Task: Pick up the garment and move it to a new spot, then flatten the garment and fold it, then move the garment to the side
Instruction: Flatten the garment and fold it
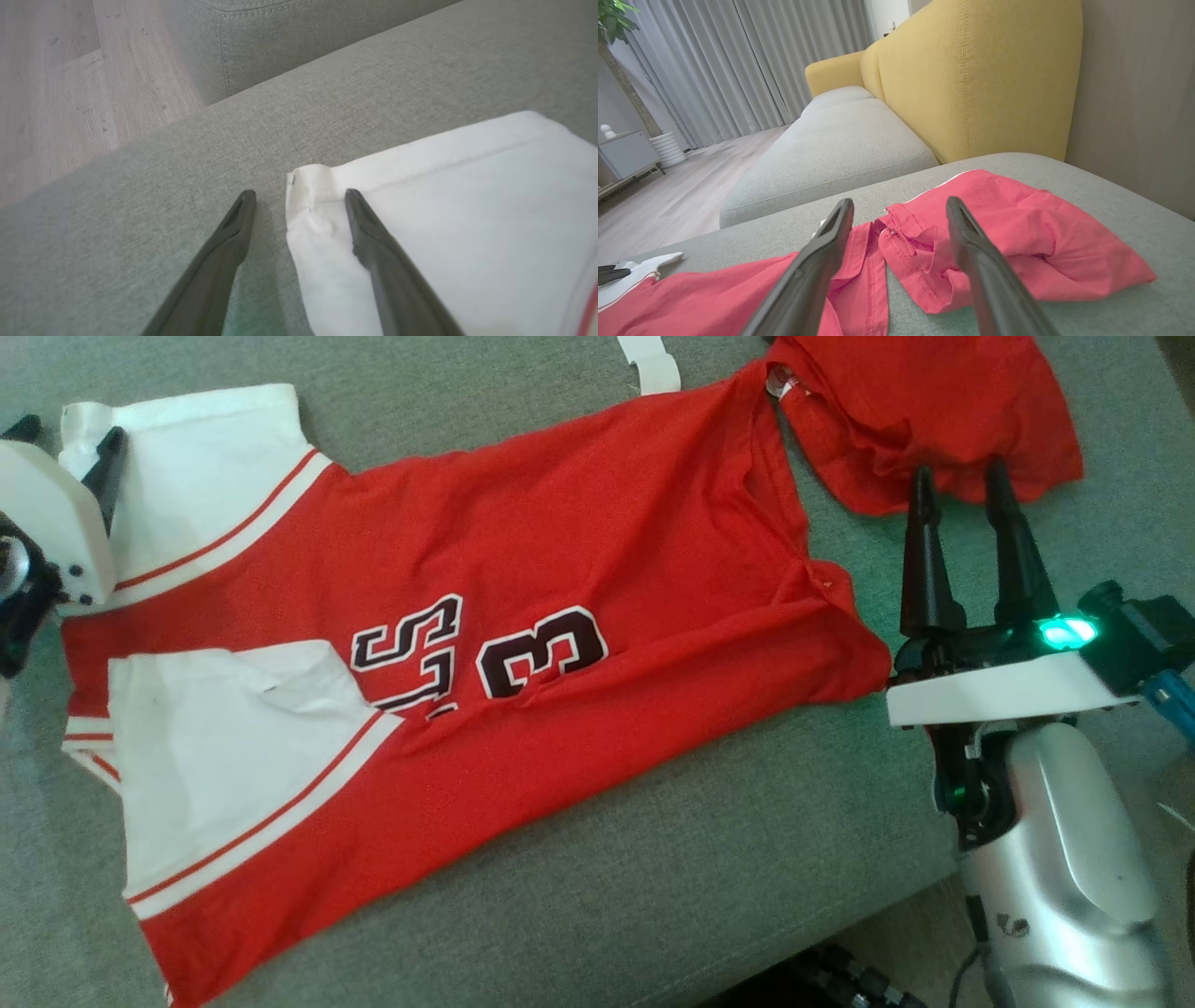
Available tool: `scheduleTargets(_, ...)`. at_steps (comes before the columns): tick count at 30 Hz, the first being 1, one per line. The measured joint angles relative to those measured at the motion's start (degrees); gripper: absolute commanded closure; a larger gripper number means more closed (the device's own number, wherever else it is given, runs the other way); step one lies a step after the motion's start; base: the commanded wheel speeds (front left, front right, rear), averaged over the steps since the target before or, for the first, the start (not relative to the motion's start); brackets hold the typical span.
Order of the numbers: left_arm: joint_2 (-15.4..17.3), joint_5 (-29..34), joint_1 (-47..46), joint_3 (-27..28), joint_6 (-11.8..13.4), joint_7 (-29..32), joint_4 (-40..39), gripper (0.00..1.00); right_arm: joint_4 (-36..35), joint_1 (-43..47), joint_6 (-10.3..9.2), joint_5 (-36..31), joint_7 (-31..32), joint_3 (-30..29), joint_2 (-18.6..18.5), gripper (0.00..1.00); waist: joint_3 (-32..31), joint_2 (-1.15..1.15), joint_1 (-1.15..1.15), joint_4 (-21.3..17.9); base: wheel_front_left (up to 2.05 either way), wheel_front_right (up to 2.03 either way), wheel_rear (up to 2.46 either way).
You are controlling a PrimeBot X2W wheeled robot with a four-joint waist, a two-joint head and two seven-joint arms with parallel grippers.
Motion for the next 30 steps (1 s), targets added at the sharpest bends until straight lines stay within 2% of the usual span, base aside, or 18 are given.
scheduleTargets(7, 0.05, -2.52, -2.61, -0.44, -0.01, 2.45, 3.00, 0.00, -0.10, -0.17, 0.00, 0.02, -0.01, 0.31, 0.00, 0.00, 0.90, 0.00, 0.00, -0.50, 0.00, 0.00, 0.00)
scheduleTargets(8, 0.05, -2.92, -2.62, -0.53, 0.00, 2.92, 3.10, 0.29, -0.11, -0.17, 0.00, 0.02, -0.01, 0.22, 0.00, 0.00, 0.89, 0.00, 0.00, -0.56, 0.00, 0.00, 0.00)
scheduleTargets(9, 0.05, -3.71, -2.67, -0.76, 0.00, 3.33, 3.03, 0.62, -0.11, -0.16, 0.00, 0.02, -0.01, 0.01, 0.00, 0.00, 0.88, 0.00, 0.00, -0.57, 0.00, 0.00, 0.00)
scheduleTargets(10, 0.07, -4.26, -2.74, -1.18, -0.01, 3.50, 2.88, 1.00, -0.11, -0.16, 0.00, 0.02, -0.01, -0.18, 0.00, 0.00, 0.83, 0.00, 0.00, -0.52, 0.00, 0.00, 0.00)
scheduleTargets(13, -0.15, -4.98, -2.84, -2.61, -0.01, 3.57, 2.33, 1.00, -0.05, -0.16, 0.00, -0.01, -0.08, -0.81, 0.00, 0.00, 0.41, 0.00, 0.00, -0.05, 0.00, 0.00, 0.00)
scheduleTargets(19, -0.90, -3.94, -2.72, -3.34, 0.41, -5.16, 2.54, 1.00, 0.22, -0.35, 0.00, -4.36, 1.65, 0.55, 0.03, 0.00, -1.12, 0.00, 0.01, 2.54, 0.00, 0.00, 0.00)
scheduleTargets(24, -2.99, -1.76, -2.76, -3.76, 1.13, -13.60, -0.57, 1.00, 0.63, -3.10, 0.00, -8.25, 8.15, -1.72, -0.07, 0.00, -2.35, 0.00, 0.01, 6.90, 0.00, 0.00, 0.00)
scheduleTargets(30, -4.16, 0.60, -0.77, -6.44, 1.20, -20.18, -7.34, 1.00, 4.81, -9.46, 0.00, -11.43, 17.85, -3.37, -0.89, 0.00, -3.72, 0.00, 0.00, 13.14, 0.00, 0.00, 0.00)
